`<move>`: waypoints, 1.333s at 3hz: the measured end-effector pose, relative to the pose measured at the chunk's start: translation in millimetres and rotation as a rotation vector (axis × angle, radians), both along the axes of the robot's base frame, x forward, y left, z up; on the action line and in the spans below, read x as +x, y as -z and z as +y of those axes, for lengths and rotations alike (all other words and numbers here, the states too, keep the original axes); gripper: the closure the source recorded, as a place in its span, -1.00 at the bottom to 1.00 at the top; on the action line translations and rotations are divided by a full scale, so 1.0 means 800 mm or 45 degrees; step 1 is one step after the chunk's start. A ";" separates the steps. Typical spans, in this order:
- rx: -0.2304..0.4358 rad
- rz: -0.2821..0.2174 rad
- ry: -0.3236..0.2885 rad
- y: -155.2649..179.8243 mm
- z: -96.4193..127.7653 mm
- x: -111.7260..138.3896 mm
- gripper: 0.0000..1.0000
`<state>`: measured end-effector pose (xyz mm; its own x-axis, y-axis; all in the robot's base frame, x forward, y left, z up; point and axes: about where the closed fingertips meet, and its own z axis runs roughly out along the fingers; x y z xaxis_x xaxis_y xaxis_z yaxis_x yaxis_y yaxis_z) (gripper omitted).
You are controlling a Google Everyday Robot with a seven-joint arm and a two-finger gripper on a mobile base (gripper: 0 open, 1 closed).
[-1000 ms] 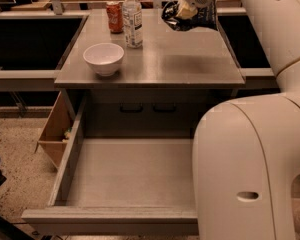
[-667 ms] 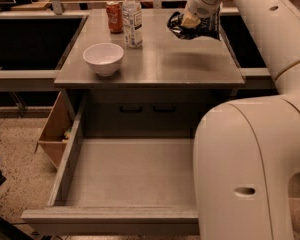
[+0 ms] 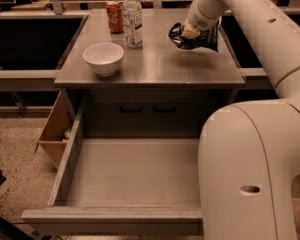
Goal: Pick blue chip bag from top drawer and place on counter
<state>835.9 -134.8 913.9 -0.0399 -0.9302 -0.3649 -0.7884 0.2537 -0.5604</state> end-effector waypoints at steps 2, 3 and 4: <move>0.000 0.000 0.000 0.000 0.000 0.000 -0.47; 0.000 0.000 0.000 0.000 0.000 0.000 -0.93; 0.000 0.000 0.000 0.000 0.000 0.000 -1.00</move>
Offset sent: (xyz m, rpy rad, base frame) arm 0.0000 0.0000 0.0000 0.0000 0.0000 0.0000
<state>835.9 -134.7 914.0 -0.0395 -0.9303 -0.3648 -0.7885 0.2533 -0.5605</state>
